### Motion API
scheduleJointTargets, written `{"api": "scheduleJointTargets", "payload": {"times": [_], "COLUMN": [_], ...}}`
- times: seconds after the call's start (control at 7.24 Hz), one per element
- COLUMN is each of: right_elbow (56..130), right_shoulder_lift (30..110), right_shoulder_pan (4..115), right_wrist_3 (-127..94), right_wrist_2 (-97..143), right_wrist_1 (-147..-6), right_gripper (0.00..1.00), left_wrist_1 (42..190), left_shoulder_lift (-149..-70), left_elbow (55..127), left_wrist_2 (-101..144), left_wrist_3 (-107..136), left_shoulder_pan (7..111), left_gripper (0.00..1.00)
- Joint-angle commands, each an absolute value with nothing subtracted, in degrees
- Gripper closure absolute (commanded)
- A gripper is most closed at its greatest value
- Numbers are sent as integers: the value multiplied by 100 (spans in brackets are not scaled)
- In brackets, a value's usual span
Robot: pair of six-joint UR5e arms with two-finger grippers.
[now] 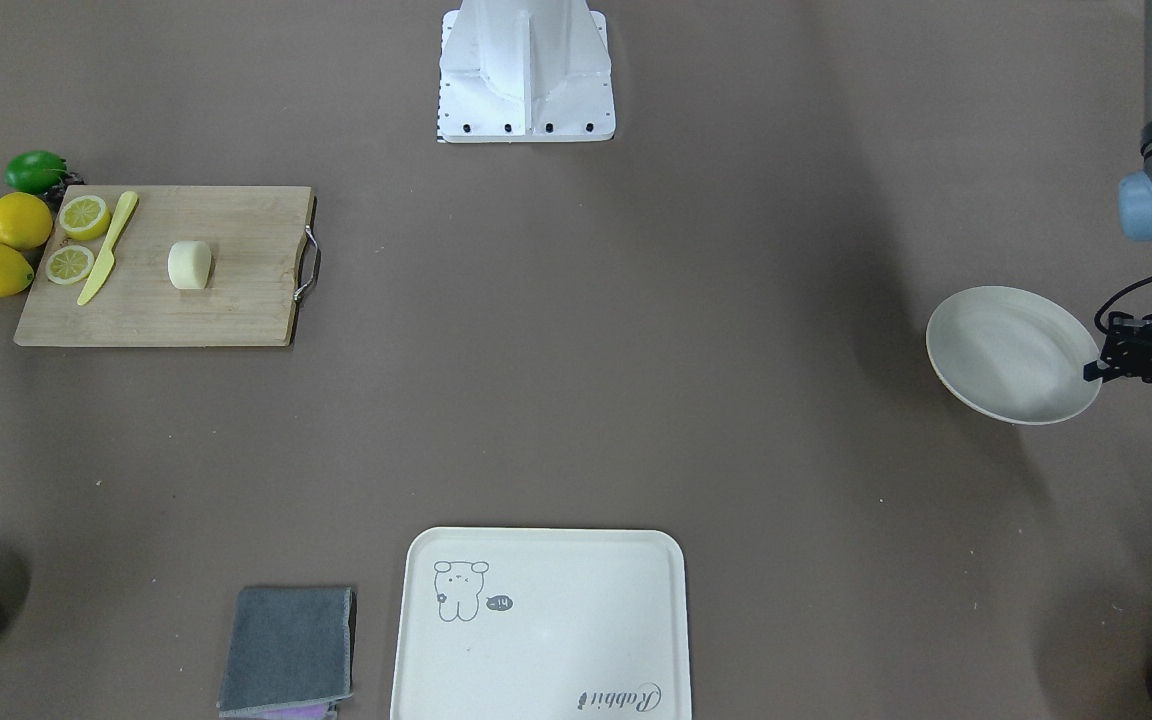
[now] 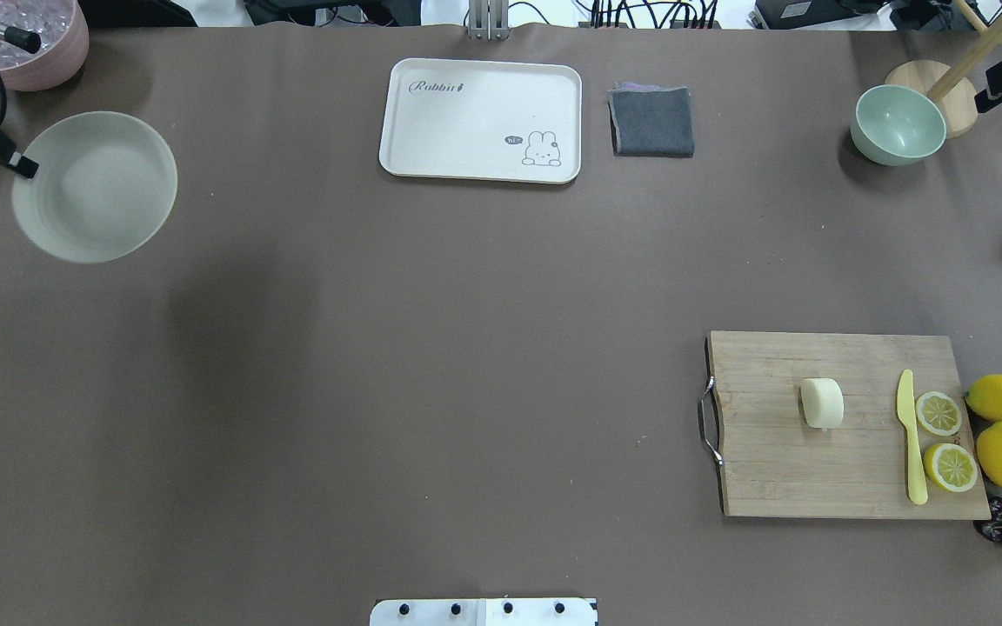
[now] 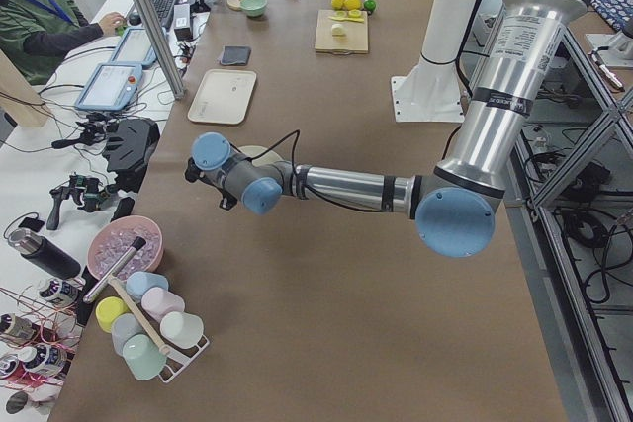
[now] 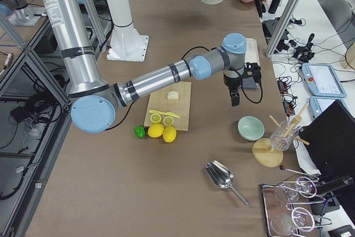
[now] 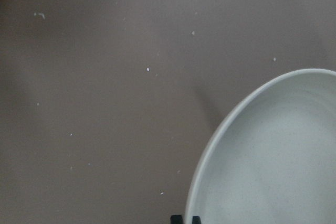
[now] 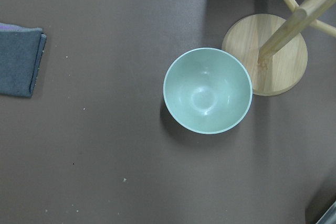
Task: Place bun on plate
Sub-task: 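Grip the white plate with the left gripper and slide it to table center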
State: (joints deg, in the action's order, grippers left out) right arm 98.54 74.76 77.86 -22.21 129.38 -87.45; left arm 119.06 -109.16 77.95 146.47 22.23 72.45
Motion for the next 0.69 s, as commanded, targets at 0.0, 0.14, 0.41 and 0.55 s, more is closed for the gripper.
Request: {"api": "scheduleJointTargets", "payload": {"times": [0.0,0.14,0.41,0.55], "right_elbow": [9835,9844,9870,9853], "right_shoulder_lift": [7497,7488,7515,7506], "right_shoulder_pan": [7778,7778,7778,7778], "right_wrist_3": [-2232,-2241,-2241,-2233], "right_wrist_2": [12929,12964,12955,12938], "right_wrist_1": [-8745,-8754,-8745,-8745], "right_gripper": [0,0,0,0], "left_wrist_1": [11927,11927,11927,11918], "left_shoulder_lift": [-11511,-11679,-11733,-11916], "left_elbow": [8173,8426,9128,9236], "left_wrist_2": [14616,14581,13437,12942], "left_wrist_3": [3852,4554,5628,6217], "left_shoulder_pan": [6665,6419,5394,4935], "left_gripper": [100,100,100,100]}}
